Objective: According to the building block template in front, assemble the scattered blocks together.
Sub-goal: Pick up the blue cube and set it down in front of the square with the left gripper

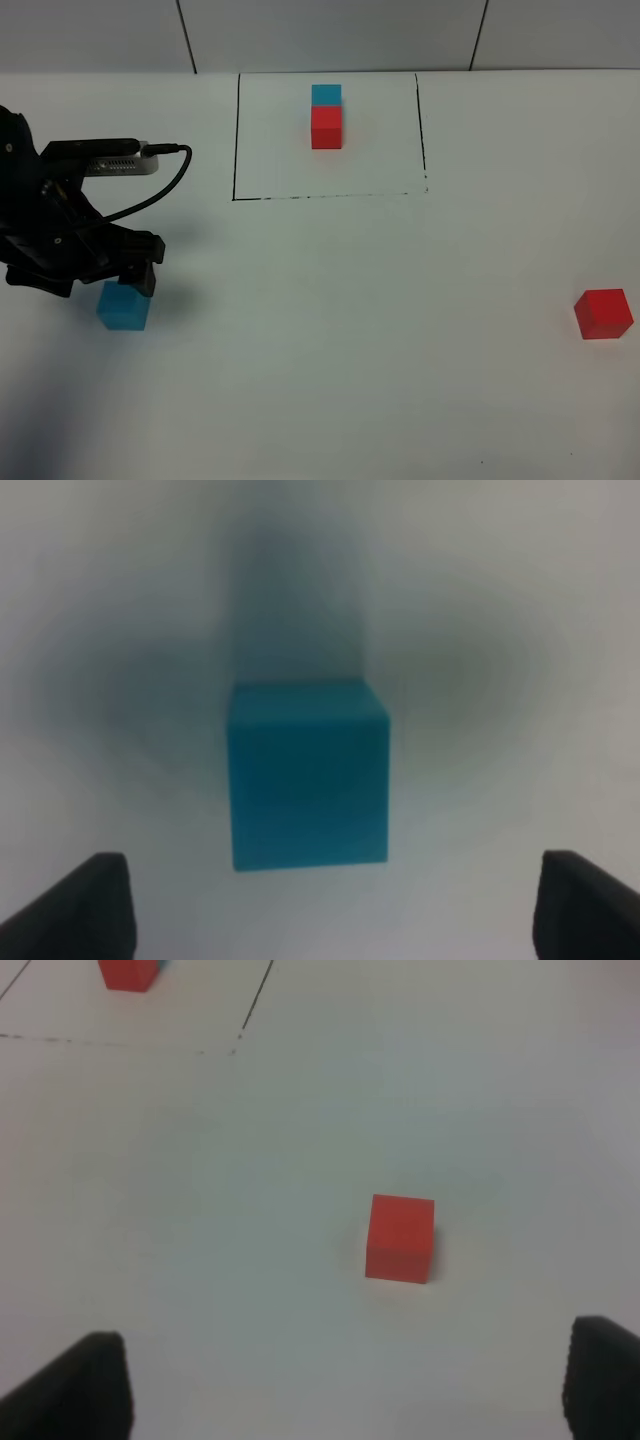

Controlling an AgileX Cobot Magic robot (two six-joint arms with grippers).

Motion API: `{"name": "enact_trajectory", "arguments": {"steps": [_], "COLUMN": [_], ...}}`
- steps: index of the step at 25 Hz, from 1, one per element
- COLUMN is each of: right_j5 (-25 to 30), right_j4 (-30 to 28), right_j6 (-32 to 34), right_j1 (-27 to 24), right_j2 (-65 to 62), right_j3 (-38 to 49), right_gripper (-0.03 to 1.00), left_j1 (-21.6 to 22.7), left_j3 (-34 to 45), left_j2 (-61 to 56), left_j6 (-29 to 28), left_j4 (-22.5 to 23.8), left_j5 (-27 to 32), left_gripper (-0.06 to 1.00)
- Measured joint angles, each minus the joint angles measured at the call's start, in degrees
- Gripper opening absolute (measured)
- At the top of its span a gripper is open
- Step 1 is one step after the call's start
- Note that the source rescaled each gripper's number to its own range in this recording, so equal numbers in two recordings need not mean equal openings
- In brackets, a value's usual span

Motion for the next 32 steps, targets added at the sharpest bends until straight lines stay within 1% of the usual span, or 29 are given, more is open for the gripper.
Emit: {"name": "enact_trajectory", "arguments": {"steps": [5, 15, 17, 18, 20, 22, 25, 26, 30, 32], "right_j5": [0.0, 0.0, 0.0, 0.0, 0.0, 0.0, 0.0, 0.0, 0.0, 0.0], "right_j4": [0.0, 0.0, 0.0, 0.0, 0.0, 0.0, 0.0, 0.0, 0.0, 0.0], "right_j6": [0.0, 0.0, 0.0, 0.0, 0.0, 0.0, 0.0, 0.0, 0.0, 0.0], "right_j1": [0.0, 0.0, 0.0, 0.0, 0.0, 0.0, 0.0, 0.0, 0.0, 0.0], "right_j2": [0.0, 0.0, 0.0, 0.0, 0.0, 0.0, 0.0, 0.0, 0.0, 0.0], "right_j3": [0.0, 0.0, 0.0, 0.0, 0.0, 0.0, 0.0, 0.0, 0.0, 0.0], "right_gripper": [0.74, 0.74, 0.74, 0.74, 0.74, 0.74, 0.74, 0.74, 0.74, 0.74], "left_j1": [-0.1, -0.1, -0.1, -0.1, -0.1, -0.1, -0.1, -0.1, -0.1, -0.1], "left_j3": [-0.2, -0.2, -0.2, -0.2, -0.2, -0.2, -0.2, -0.3, -0.3, -1.0], "left_j2": [2.9, 8.0, 8.5, 8.5, 8.5, 8.5, 8.5, 8.5, 8.5, 8.5], "left_j6": [-2.2, -2.4, -2.4, -2.4, -2.5, -2.5, -2.6, -2.6, -2.6, -1.5], "left_j4": [0.6, 0.7, 0.8, 0.8, 0.8, 0.8, 0.8, 0.8, 0.8, 0.8], "left_j5": [-0.3, -5.0, -5.9, -6.2, -6.3, -6.2, -5.9, -5.7, -5.7, -4.9], "left_gripper": [0.70, 0.70, 0.68, 0.66, 0.54, 0.37, 0.02, 0.00, 0.00, 0.00]}}
